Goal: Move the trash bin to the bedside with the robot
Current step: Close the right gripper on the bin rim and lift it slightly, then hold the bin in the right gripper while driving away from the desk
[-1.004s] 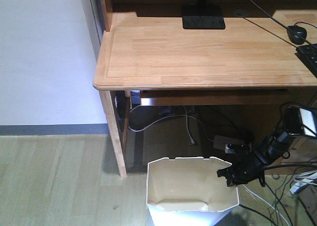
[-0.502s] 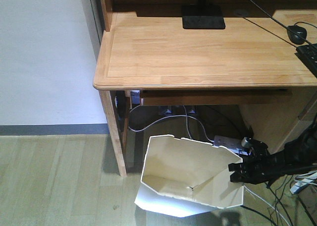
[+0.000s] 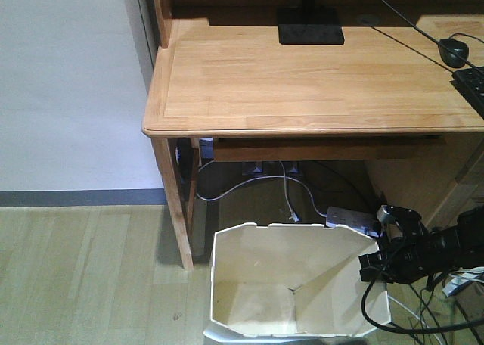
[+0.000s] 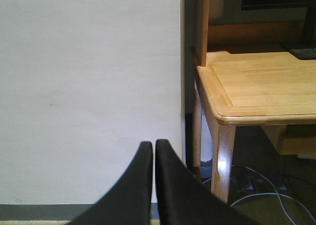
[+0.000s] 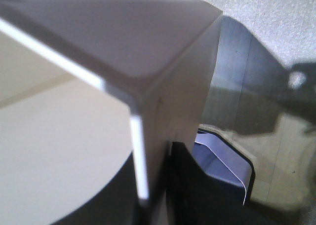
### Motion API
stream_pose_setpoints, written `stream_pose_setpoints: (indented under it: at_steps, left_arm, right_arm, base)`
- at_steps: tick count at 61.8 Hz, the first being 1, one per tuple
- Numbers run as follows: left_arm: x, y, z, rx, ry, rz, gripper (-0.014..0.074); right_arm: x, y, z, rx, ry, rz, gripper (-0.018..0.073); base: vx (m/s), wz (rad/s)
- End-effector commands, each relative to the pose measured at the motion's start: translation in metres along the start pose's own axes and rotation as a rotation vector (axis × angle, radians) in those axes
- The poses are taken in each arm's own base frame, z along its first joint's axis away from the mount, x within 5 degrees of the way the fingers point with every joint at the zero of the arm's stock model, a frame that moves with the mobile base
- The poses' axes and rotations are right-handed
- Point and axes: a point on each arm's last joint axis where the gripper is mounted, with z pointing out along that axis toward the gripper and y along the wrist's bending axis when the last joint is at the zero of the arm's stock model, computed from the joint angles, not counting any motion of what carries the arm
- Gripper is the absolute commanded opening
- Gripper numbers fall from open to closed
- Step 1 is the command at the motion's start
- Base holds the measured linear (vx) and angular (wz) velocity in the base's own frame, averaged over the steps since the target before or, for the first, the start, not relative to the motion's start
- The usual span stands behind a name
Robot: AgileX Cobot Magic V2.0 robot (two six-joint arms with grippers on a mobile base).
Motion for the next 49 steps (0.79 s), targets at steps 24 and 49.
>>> stream_pose_setpoints:
  at_steps: [24,49]
  left_arm:
    - [-0.0009,-0.0001,0.0002,0.000,-0.067,-0.004,-0.0006]
    - [-0.0009,-0.0001,0.0002,0.000,-0.067,-0.004,-0.0006]
  right_arm:
    - [-0.0214,0.0306,-0.0218,-0.287,-0.161,-0.014,-0.0006]
    - [-0.0213,0.0307,-0.0218,-0.287,-0.160,-0.016,-0.0006]
  base:
    - [0.00,0.00]
    - [-0.01,0.03]
